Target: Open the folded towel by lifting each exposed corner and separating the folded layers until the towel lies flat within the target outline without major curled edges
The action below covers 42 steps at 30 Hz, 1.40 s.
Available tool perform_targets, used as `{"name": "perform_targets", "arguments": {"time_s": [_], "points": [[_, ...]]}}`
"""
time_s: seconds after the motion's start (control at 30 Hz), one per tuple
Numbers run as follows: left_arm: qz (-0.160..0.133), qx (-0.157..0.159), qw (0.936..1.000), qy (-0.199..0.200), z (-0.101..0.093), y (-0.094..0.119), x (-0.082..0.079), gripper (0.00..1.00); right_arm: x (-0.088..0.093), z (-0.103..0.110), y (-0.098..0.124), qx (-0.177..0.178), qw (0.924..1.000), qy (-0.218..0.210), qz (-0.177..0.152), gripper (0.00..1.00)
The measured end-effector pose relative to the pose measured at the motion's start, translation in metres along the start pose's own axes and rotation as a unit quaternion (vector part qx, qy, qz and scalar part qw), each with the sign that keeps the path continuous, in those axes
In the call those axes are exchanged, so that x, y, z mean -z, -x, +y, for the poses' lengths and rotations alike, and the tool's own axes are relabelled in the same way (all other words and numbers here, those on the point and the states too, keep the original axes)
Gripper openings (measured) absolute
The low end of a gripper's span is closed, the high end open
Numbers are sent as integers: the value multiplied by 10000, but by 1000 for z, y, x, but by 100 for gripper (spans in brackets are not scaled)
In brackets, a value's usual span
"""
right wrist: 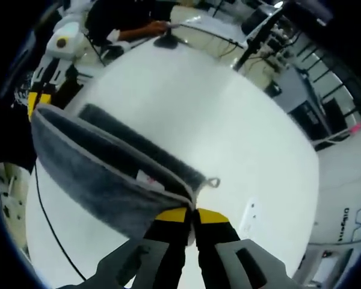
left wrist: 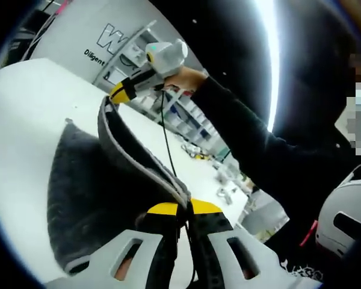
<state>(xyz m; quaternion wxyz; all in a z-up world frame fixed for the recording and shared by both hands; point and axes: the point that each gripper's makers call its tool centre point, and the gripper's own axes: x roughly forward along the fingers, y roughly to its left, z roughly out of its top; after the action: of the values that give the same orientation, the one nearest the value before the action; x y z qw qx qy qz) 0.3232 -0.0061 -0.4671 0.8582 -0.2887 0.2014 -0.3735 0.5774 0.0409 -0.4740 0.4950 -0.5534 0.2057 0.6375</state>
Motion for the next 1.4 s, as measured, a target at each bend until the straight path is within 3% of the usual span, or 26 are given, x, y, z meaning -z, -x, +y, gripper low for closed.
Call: {"name": "perform_targets", "arguments": {"time_s": [0.7, 1.4], "points": [[98, 239, 9993, -278, -34, -11, 6, 3, 12, 17, 21, 228, 9997, -114, 26, 0], [153, 460, 9980, -414, -49, -19, 9, 2, 22, 26, 34, 443, 9987, -244, -94, 0]]}}
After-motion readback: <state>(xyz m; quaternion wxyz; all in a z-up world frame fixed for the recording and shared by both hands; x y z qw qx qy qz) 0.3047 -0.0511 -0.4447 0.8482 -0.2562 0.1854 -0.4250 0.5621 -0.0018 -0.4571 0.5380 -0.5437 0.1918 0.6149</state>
